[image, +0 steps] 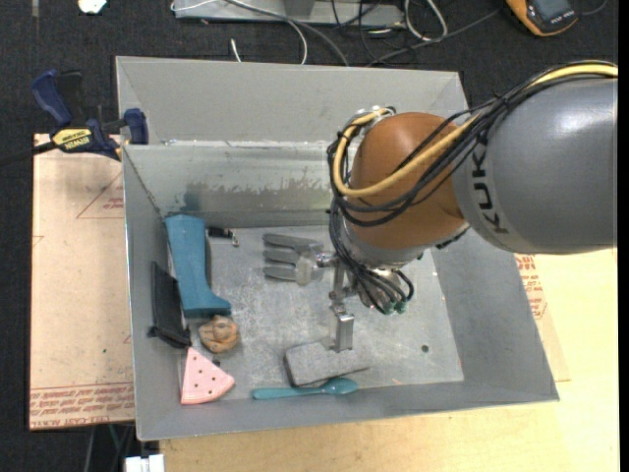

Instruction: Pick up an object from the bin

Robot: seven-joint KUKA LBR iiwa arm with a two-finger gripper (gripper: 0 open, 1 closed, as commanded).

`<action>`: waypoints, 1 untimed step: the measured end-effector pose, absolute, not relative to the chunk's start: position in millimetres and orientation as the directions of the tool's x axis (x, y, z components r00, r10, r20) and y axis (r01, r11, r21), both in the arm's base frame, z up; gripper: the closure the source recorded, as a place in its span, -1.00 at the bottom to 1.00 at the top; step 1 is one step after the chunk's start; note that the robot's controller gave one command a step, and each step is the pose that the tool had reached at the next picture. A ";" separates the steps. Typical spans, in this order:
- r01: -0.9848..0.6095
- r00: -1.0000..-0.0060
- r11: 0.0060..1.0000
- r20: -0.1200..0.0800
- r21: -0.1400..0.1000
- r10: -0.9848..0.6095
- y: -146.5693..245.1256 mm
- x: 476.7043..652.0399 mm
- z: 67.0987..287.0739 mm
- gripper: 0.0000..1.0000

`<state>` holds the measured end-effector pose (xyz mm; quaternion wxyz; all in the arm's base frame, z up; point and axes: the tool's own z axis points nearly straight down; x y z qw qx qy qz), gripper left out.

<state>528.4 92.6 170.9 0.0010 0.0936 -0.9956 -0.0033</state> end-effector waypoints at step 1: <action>-0.036 -0.999 0.999 -0.008 0.006 -0.036 73.3 583.8 161.7 -1.00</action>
Offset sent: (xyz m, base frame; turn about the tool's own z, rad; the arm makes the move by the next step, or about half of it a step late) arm -0.0175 -0.0548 -0.0591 0.1441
